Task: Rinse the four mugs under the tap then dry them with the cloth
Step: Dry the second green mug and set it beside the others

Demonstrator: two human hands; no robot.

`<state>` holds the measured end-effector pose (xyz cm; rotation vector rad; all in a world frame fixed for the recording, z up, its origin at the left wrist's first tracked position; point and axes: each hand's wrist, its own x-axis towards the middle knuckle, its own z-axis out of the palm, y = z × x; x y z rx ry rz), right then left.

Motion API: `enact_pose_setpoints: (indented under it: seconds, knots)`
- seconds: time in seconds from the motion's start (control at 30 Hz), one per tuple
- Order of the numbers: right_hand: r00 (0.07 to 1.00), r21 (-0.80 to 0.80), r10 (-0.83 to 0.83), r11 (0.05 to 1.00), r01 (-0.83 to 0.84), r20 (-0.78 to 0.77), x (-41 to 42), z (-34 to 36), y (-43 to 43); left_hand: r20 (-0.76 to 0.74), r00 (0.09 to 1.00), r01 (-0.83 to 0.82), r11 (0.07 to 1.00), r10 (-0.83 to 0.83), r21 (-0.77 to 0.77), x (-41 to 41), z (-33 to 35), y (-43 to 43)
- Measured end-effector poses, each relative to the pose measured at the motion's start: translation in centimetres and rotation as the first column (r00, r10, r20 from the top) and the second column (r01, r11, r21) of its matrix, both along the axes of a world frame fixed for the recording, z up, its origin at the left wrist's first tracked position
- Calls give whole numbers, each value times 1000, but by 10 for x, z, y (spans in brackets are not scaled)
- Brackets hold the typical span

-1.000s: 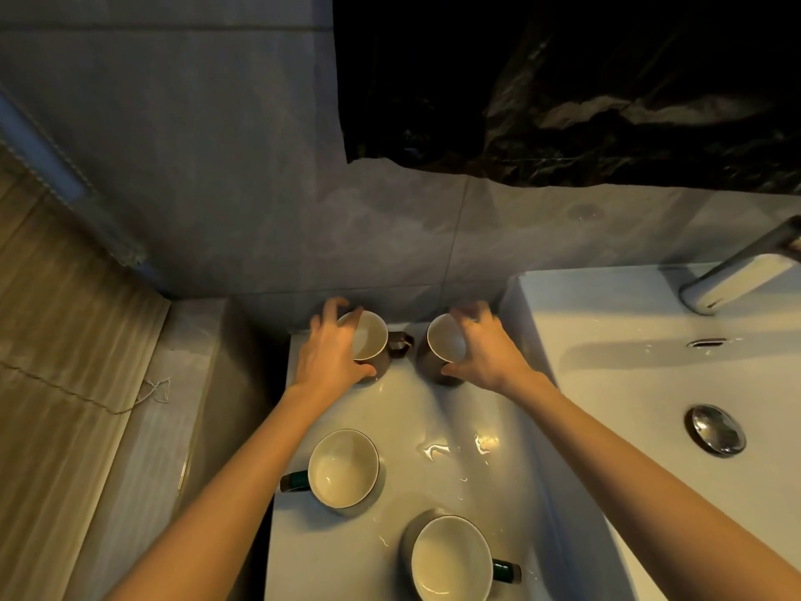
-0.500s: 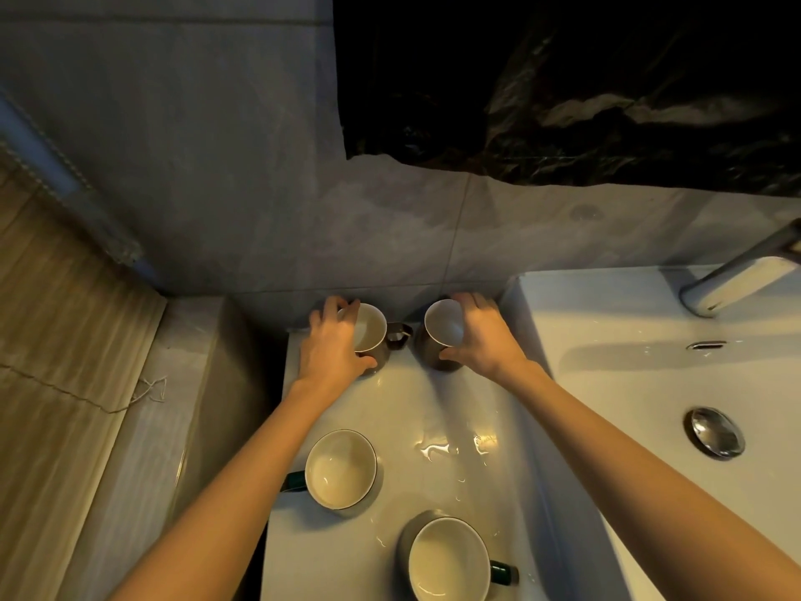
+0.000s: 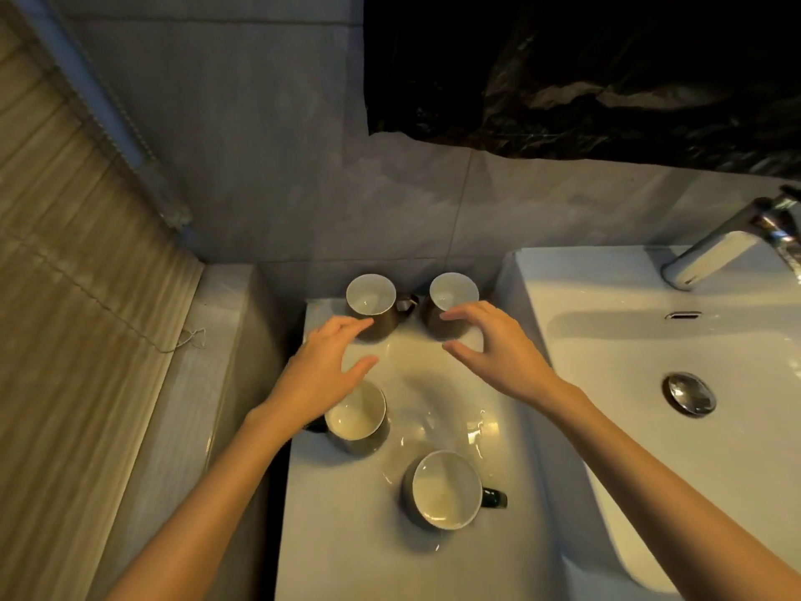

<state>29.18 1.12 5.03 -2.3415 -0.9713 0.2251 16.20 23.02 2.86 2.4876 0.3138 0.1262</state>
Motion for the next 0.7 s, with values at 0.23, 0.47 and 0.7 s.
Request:
enact_pose_setpoints:
  seconds: [0.23, 0.47, 0.7]
  knots:
    - [972, -217, 165, 956, -199, -166, -97, -5, -43, -284, 952, 118, 993, -117, -13, -67, -25, -16]
    - [982, -522, 178, 833, -184, -62, -143, -34, -52, -259, 963, 61, 997, -72, -51, -68, -40, -4]
    - [997, -513, 67, 855, -75, -36, -141, -38, -50, -210, 974, -107, 991, 89, -76, -86, -42, -25]
